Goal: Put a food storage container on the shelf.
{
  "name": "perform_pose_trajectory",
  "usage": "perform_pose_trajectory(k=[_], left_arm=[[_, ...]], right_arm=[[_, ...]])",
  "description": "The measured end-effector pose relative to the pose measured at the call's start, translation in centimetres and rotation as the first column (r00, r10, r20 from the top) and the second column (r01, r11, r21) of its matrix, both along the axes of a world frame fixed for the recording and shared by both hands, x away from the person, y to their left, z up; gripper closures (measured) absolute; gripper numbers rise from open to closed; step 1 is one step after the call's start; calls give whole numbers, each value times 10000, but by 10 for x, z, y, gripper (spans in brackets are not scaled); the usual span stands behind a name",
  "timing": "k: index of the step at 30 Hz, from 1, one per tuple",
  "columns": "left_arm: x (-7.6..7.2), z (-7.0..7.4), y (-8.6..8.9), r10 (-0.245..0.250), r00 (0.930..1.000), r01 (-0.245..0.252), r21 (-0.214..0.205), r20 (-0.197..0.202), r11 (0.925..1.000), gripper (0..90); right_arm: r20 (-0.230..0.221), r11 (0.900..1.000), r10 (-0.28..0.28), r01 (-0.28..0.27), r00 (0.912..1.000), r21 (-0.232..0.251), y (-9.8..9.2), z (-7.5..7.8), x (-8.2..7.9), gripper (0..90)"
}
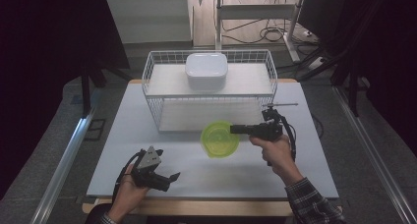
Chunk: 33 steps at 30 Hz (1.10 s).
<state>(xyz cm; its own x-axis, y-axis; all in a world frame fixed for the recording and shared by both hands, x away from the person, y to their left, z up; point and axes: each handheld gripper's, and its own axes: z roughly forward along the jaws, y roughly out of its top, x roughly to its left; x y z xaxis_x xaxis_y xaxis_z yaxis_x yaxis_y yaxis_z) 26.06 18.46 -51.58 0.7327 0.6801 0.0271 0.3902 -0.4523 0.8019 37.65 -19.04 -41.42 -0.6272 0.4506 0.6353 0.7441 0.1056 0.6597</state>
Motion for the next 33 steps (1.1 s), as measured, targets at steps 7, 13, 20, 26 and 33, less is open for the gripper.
perform_pose_trajectory(k=[7, 13, 20, 26, 33], left_arm=[[0, 0, -1, -61, 10000, 61, 73, -6, 10000, 8], [1, 0, -1, -54, 10000, 54, 52, 35, 10000, 8], [1, -1, -1, -76, 10000, 76, 34, 32, 10000, 8], [1, -1, -1, -66, 10000, 66, -15, 3, 10000, 8], [2, -1, 0, -51, 10000, 51, -54, -40, 10000, 9]], right_arm=[[298, 9996, -165, 159, 9994, 217, 1, 28, 5, 814], [492, 9981, -360, 334, 9981, 521, 4, 47, 13, 814], [740, 9954, -498, 434, 9960, 858, 6, 73, 19, 815], [1007, 9916, -735, 619, 9922, 1137, 8, 98, 25, 815], [1390, 9874, -1150, 979, 9836, 1240, 19, 128, 36, 815]])
